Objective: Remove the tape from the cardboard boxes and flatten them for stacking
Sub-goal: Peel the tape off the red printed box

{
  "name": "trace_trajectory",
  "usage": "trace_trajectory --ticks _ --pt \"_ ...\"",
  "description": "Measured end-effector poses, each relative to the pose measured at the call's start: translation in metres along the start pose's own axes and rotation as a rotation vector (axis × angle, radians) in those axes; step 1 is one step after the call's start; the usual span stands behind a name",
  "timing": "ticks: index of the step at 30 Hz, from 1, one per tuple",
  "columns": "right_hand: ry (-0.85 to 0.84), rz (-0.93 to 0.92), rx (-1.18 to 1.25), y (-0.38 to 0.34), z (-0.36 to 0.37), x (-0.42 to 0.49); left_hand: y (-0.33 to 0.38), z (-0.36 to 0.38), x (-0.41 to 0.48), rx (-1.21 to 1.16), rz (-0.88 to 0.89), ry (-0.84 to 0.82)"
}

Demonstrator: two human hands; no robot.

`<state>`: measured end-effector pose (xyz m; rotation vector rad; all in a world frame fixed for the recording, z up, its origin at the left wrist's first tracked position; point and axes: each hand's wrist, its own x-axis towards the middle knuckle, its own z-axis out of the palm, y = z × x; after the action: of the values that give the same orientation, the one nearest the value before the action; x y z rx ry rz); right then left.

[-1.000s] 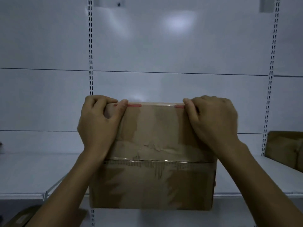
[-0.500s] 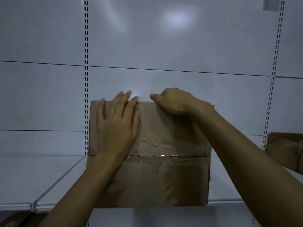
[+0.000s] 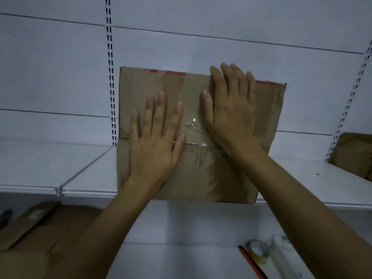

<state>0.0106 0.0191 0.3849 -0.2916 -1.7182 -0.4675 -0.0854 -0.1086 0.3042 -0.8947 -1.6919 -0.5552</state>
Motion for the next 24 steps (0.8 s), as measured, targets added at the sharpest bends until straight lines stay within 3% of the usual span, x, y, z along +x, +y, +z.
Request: trace_trajectory --ticks 6,9,11,12,14,18,24 --pt "0.039 0.001 0.032 0.004 0.002 0.001 -0.017 0.004 -0.073 -0.206 0.048 0.003" --pt "0.043 0.075 0.028 -0.002 0.004 -0.003 -0.03 -0.002 -0.085 -0.416 -0.332 0.02" --pt "0.005 0.157 -0.007 -0.014 0.004 -0.014 -0.036 -0.009 -0.079 -0.663 -0.623 -0.076" --pt "-0.025 0.179 -0.016 -0.021 0.004 -0.022 -0.04 -0.01 -0.077 -0.738 -0.671 -0.13" --pt "-0.088 0.203 0.006 -0.033 0.003 -0.039 -0.048 -0.009 -0.075 -0.801 -0.661 -0.189" --pt "-0.069 0.267 0.083 -0.057 0.001 -0.025 -0.068 -0.003 -0.065 -1.017 -0.771 -0.109" --pt "-0.047 0.183 0.097 -0.139 0.024 0.021 -0.079 0.013 -0.074 -1.19 -0.747 -0.182"
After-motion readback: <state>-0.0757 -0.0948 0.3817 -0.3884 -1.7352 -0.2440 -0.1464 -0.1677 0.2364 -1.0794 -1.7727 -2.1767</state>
